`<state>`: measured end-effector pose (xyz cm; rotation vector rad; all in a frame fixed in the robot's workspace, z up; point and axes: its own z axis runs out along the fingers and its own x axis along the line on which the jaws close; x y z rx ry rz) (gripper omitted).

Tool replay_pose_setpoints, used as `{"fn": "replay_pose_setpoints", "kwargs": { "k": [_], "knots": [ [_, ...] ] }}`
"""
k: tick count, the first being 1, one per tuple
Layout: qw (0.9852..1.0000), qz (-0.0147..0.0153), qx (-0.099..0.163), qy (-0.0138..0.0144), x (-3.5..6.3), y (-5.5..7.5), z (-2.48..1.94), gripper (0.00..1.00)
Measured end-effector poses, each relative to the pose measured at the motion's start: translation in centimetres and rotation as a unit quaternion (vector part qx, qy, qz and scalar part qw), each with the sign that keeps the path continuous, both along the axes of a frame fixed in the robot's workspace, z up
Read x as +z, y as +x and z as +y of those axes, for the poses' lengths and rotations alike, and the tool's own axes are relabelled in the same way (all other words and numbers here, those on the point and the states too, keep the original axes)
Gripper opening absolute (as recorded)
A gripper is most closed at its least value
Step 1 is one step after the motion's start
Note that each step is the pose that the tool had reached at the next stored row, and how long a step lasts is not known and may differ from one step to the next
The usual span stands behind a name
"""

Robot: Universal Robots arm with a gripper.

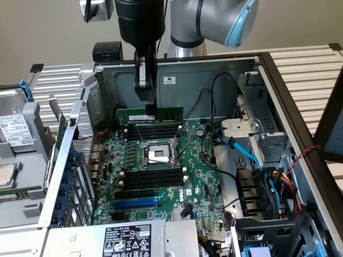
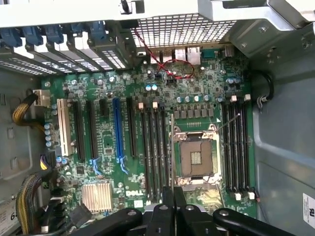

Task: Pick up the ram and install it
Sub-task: 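Insert the ram into the slot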

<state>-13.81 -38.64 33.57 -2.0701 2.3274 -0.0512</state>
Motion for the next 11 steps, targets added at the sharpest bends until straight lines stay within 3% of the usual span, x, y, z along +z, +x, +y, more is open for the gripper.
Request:
{"fn": "replay_pose_setpoints", "kwargs": {
  "k": [1,5,11],
  "knots": [
    [1.0,0.0,0.0,0.0,-0.18,0.0,-0.18,0.12],
    [1.0,-0.0001,0.0,0.0001,-0.91,0.0,-1.71,0.12],
    [1.0,0.0,0.0,0.0001,-1.99,-0.3,-1.72,0.12]
  ]
}}
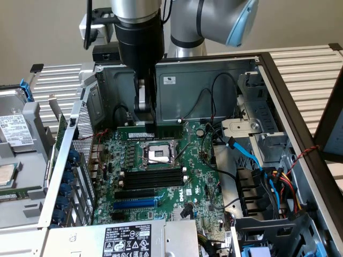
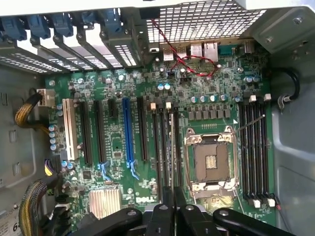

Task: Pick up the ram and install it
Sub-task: 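Insert the ram into the slot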

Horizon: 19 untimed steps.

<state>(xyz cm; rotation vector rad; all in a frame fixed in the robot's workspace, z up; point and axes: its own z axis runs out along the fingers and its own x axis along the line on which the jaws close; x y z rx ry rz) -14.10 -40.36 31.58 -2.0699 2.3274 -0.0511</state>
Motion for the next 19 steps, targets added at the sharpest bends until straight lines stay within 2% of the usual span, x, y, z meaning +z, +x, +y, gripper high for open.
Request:
{"fn": "replay_pose_setpoints", "kwargs": {
  "k": [9,19],
  "knots": [
    [1.0,0.0,0.0,0.0,-1.66,-0.4,0.56,0.12],
    [1.0,0.0,0.0,0.0,-3.47,-0.4,0.58,0.12]
  ]
}}
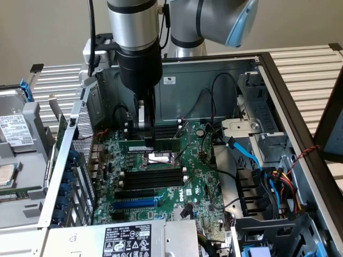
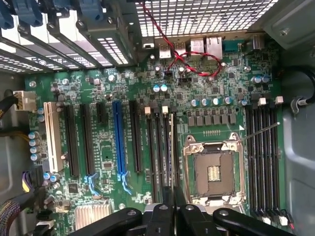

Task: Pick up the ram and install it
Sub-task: 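Insert the ram into the slot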

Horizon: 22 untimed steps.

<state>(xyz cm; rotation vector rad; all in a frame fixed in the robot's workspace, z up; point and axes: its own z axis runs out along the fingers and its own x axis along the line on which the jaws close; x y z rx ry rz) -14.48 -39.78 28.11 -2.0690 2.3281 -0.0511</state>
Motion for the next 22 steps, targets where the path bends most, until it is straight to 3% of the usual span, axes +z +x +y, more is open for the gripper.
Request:
{"fn": "replay_pose_setpoints", "kwargs": {
  "k": [15,22],
  "knots": [
    [1.0,0.0,0.0,0.0,-2.68,0.0,0.0,0.12],
    [1.0,0.0,0.0,0.0,-2.71,0.0,0.0,0.12]
  ]
}}
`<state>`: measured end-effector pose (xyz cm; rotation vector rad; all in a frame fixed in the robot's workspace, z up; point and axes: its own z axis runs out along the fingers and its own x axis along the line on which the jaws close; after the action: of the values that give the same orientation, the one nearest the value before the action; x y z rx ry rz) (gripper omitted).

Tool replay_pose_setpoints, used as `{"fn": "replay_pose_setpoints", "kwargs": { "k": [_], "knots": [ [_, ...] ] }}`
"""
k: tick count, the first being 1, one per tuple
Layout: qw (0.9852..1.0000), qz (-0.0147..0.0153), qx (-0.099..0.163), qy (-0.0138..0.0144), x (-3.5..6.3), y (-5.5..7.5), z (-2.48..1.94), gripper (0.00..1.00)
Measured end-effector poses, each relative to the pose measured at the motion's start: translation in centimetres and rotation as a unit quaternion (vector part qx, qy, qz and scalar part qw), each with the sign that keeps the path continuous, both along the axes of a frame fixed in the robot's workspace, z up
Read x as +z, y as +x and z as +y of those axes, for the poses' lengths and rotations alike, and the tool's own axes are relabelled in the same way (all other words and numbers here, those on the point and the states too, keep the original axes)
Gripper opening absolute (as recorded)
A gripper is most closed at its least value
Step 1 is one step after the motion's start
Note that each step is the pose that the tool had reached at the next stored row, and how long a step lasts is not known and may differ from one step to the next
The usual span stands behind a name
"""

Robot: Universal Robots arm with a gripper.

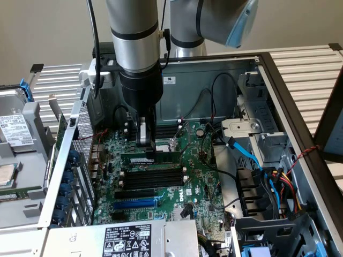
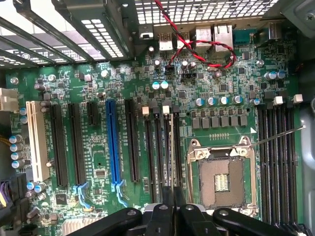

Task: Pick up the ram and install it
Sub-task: 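Insert the ram into the slot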

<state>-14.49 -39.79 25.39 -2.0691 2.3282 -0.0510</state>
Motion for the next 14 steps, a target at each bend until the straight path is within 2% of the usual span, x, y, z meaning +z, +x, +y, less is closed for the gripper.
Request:
{"fn": "replay_pose_setpoints", "kwargs": {
  "k": [6,9,12,14],
  "knots": [
    [1.0,0.0011,0.01,0.0001,0.0,0.17,-0.17,0.12],
    [0.9999,0.0012,0.016,0.0,0.0,0.21,-0.43,0.12],
    [0.9999,0.0012,0.016,0.0,0.0,0.22,-0.45,0.12],
    [0.9999,0.0013,0.016,0.0,0.0,0.35,-0.64,0.12]
  ]
}}
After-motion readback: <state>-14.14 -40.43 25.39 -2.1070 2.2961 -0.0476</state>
